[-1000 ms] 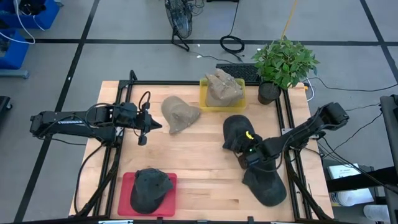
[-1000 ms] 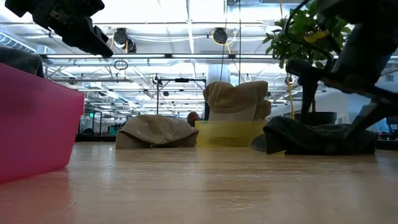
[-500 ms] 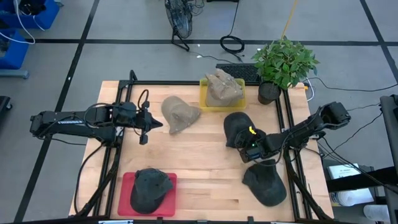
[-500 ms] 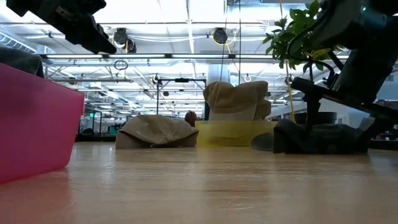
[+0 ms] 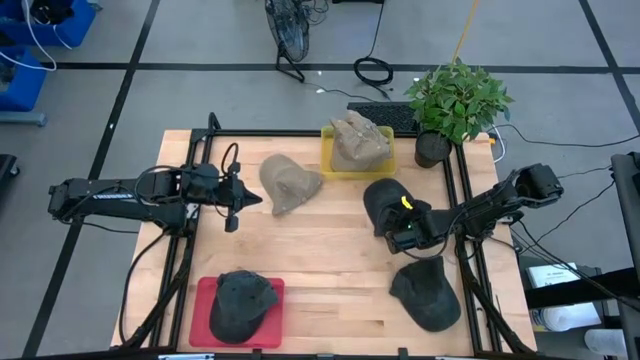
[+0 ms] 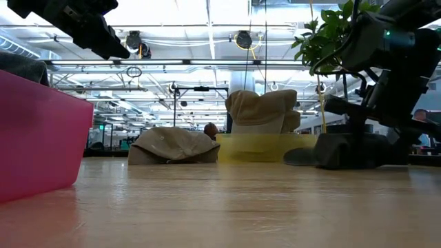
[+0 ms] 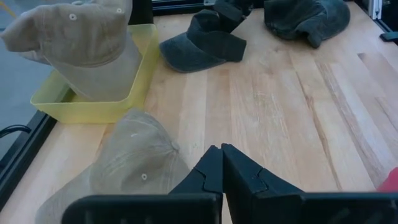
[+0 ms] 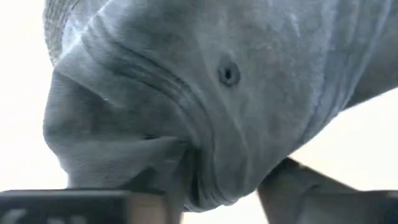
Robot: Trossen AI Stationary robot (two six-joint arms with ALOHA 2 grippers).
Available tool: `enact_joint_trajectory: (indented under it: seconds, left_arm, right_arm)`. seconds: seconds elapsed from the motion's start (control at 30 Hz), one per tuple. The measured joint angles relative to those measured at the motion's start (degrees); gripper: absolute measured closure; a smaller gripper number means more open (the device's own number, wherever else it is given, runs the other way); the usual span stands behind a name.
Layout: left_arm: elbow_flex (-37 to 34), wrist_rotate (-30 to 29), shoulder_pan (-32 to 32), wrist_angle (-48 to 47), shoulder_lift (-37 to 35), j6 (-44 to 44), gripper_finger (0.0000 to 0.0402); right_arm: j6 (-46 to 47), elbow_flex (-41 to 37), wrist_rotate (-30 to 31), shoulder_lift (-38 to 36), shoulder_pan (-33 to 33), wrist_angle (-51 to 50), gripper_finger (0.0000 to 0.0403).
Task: Pick & Place hat
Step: Put the black cap into the red bin
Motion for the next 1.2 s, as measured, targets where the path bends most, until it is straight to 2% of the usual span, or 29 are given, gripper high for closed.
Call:
enact_joint_trajectory:
  seconds: [0.1,0.17,0.3,0.47,0.67,0.83,1.03,1.2]
  left_arm:
    - [0.01,0.00,0.00,0.00,0.00,0.02,0.0391]
    - [0.00,0.00,0.00,0.00,0.00,0.02,0.0397]
    - [0.00,0.00,0.00,-0.02,0.00,1.33,0.0392]
    - [0.00,-0.37,0.00,0.42,0.00,2.85,0.0398]
    - [0.00,-5.50,0.00,5.75,0.00,3.61,0.0379]
    - [0.00,-5.52,0.00,9.58,0.00,6.29,0.0380]
    - [0.00,-5.46,0.07,10.12,0.00,8.40,0.0395]
    - [0.00,-5.46,0.07,10.12,0.01,8.48,0.0383]
  right_arm:
    - [-1.40,0.00,0.17,-0.12,0.41,0.44,0.0357]
    - [-3.24,0.42,0.34,-0.66,0.98,0.37,0.0389]
    - [-10.06,6.08,-0.23,-0.63,1.71,-5.88,0.0388]
    - [-23.78,18.33,-4.05,-0.66,1.68,-18.33,0.0398]
    - [-35.07,32.84,-6.20,0.20,0.33,-29.93,0.0399]
    - [-50.36,41.46,-7.35,1.92,-1.05,-26.59,0.0400]
    - [-74.90,44.17,-18.35,2.71,-1.55,-11.14,0.0400]
    - [-82.00,43.09,-25.05,2.67,-1.65,-15.41,0.0400]
